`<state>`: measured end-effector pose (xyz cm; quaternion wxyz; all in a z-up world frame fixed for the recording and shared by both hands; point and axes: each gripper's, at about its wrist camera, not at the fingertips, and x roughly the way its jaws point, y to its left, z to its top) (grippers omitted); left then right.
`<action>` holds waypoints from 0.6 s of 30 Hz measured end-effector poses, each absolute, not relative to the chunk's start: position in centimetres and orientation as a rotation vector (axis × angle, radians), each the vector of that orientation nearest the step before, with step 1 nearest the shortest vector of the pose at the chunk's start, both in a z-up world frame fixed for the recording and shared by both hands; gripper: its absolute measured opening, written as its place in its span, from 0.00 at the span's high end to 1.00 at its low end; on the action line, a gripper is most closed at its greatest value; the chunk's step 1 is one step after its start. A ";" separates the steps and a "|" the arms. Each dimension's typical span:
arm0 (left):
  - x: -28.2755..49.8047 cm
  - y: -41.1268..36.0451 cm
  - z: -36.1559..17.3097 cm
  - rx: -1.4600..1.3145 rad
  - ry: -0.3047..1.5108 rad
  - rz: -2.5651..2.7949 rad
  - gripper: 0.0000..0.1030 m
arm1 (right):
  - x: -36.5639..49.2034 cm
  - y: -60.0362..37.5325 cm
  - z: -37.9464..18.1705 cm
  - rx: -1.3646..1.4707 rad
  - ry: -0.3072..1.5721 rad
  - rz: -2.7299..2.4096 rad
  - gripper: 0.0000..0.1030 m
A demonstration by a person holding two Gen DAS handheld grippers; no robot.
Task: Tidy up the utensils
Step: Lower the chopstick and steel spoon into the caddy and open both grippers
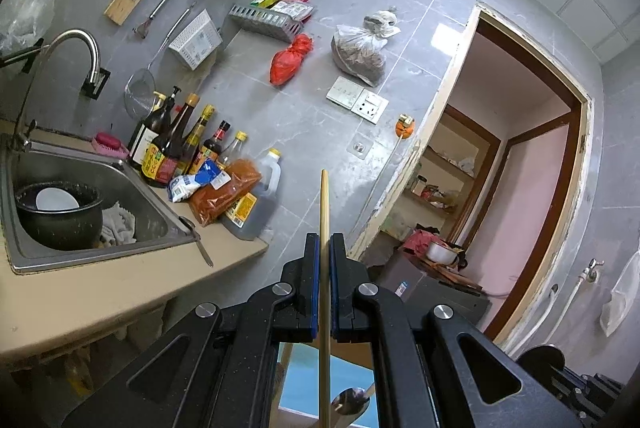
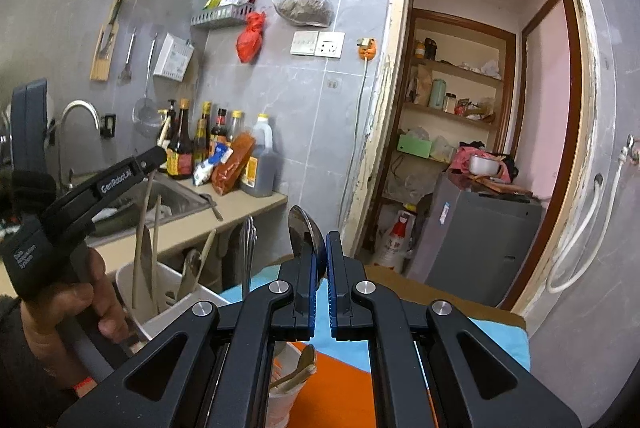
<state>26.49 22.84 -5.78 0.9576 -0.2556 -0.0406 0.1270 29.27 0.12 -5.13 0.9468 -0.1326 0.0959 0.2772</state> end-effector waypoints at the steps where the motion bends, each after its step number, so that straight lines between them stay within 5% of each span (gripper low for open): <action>1: 26.5 22.8 -5.9 -0.514 -0.086 0.259 0.98 | 29.2 0.3 -5.3 -0.279 0.195 0.562 0.98; 18: 25.9 22.4 -7.4 -0.450 -0.075 0.252 0.97 | 29.1 1.4 -7.5 -0.295 0.266 0.577 0.96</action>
